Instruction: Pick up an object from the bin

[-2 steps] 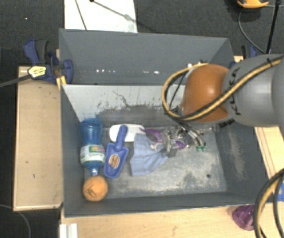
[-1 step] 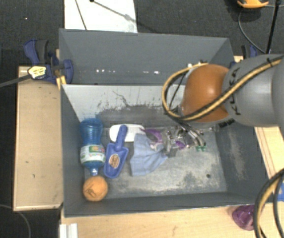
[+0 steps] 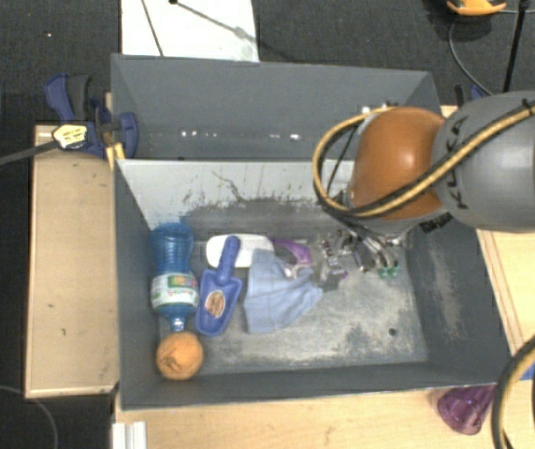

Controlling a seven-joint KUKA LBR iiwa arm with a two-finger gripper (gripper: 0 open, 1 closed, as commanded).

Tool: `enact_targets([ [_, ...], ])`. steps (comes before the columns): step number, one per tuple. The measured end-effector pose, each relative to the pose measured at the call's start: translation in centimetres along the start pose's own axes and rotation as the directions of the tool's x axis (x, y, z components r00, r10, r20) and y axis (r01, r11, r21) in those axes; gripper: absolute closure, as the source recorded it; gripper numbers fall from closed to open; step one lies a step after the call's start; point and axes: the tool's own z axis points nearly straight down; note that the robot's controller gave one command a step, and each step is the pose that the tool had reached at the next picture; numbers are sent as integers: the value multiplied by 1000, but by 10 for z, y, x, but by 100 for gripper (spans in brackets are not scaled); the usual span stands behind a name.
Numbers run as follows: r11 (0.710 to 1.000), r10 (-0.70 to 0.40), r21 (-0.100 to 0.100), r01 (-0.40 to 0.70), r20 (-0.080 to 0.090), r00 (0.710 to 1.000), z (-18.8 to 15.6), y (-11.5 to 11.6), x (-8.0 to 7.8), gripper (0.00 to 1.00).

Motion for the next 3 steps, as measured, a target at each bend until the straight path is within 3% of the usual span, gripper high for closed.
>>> enact_targets([
  [1, 999, 54, 0, -54, 14, 998, -71, 5, 16, 0],
  [2, 999, 54, 0, -54, 14, 998, -71, 5, 16, 0],
  [3, 1000, 8, 3, -8, 25, 1000, -45, 11, 15, 0],
])
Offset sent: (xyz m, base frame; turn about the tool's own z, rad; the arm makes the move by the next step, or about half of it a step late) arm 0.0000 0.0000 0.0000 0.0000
